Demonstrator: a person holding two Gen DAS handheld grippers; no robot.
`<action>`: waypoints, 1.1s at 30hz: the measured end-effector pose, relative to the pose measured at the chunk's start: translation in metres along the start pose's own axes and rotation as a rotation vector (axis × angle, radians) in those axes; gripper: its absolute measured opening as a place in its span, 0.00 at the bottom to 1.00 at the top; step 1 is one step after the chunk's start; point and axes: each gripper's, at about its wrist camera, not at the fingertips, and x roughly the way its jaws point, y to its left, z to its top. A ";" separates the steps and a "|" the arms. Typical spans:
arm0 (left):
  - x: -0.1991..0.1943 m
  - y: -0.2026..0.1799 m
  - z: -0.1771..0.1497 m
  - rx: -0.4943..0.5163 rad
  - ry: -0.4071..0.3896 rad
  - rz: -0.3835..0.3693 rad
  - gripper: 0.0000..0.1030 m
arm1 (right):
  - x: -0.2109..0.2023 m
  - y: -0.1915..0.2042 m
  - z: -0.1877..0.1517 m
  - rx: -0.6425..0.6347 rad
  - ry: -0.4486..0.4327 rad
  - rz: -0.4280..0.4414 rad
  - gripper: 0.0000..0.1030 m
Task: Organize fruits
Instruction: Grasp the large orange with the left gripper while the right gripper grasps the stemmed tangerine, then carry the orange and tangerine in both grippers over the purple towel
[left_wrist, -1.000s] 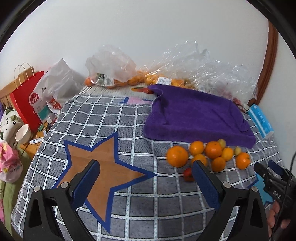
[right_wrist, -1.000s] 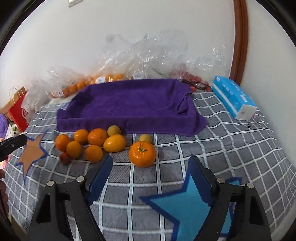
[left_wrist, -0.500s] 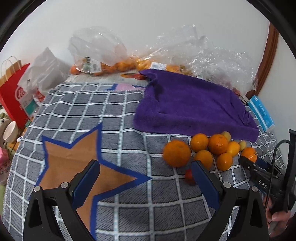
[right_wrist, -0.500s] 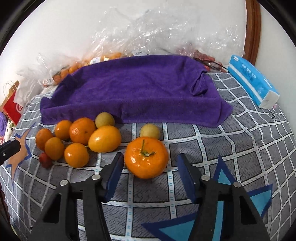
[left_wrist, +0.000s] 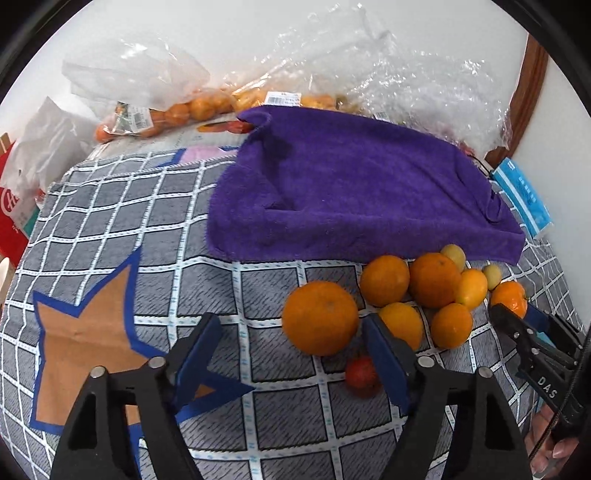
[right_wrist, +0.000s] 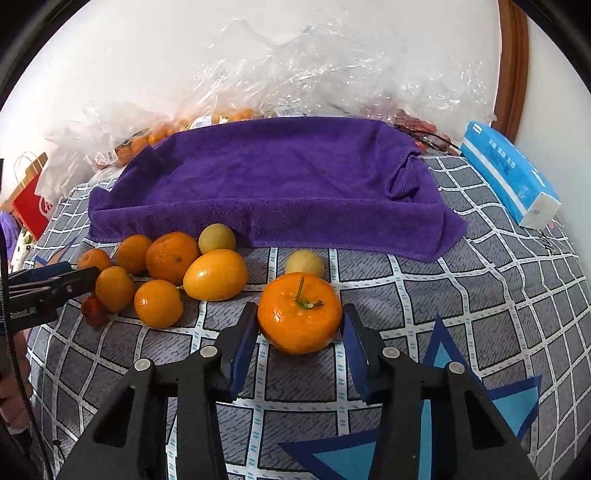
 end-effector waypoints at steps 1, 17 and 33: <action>0.002 -0.001 0.000 0.003 0.004 0.001 0.70 | 0.000 -0.001 0.000 0.003 0.001 0.002 0.43; -0.008 0.000 0.001 -0.002 -0.013 -0.042 0.38 | -0.022 -0.002 0.002 0.021 -0.031 0.012 0.43; -0.070 0.008 0.029 -0.053 -0.126 -0.028 0.38 | -0.077 0.001 0.047 -0.032 -0.169 0.018 0.43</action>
